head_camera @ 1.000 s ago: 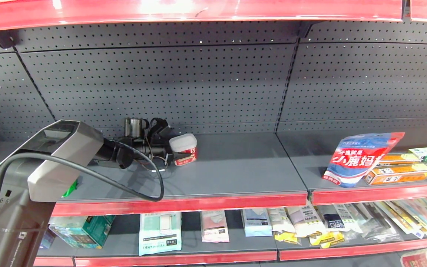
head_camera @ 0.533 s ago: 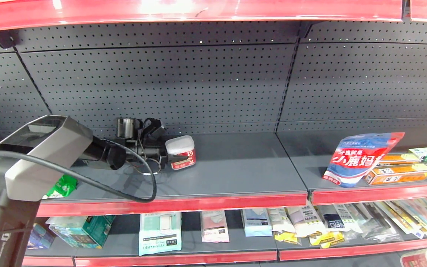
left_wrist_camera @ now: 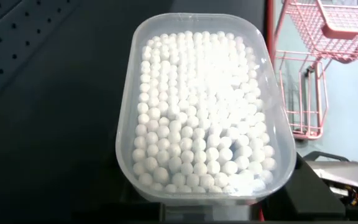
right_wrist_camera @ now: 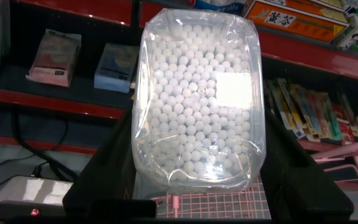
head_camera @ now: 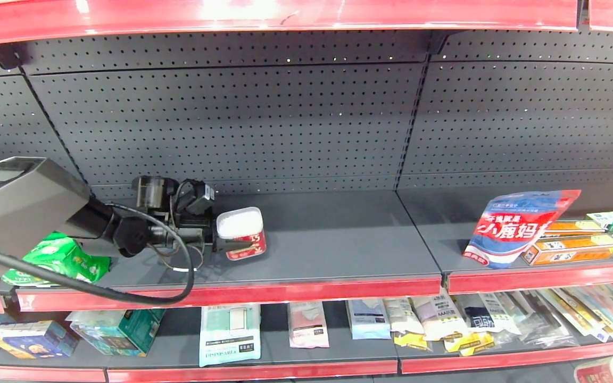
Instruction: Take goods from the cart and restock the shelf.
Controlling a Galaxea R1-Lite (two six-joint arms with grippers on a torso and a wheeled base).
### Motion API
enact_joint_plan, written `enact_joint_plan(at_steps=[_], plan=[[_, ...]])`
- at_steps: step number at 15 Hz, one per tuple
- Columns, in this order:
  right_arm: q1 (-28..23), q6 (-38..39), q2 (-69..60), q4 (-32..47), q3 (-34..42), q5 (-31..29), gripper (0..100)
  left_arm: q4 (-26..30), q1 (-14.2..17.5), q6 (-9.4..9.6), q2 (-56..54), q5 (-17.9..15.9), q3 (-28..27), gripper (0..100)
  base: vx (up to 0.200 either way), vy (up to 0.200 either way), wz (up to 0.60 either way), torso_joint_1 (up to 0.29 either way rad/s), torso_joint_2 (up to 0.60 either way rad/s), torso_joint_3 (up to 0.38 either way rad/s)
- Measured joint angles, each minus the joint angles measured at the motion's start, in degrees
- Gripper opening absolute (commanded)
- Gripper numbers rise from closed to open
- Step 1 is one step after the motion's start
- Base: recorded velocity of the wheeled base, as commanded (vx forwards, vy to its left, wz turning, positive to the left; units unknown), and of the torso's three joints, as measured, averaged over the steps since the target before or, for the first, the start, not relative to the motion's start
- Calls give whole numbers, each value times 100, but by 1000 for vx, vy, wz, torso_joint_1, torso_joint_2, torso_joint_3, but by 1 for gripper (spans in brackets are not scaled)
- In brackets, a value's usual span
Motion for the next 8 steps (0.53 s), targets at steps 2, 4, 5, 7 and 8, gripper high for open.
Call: enact_joint_plan(at_steps=[2, 4, 5, 7, 8], plan=[[4, -9, 5, 0, 0, -2, 0, -44, 50, 212, -134, -95, 278, 0, 0, 0, 0, 0, 0, 0], [6, -9, 5, 0, 0, -2, 0, -158, 83, 276, -176, -290, 458, 0, 0, 0, 0, 0, 0, 0], [9, -7, 5, -2, 0, 0, 0, -218, 85, 282, -178, -319, 510, 0, 0, 0, 0, 0, 0, 0], [9, -9, 2, -2, 0, -2, 0, -332, 87, 276, -110, -325, 488, 0, 0, 0, 0, 0, 0, 0], [9, -9, 0, -2, 0, -2, 0, -400, 80, 276, -52, -341, 441, 0, 0, 0, 0, 0, 0, 0]])
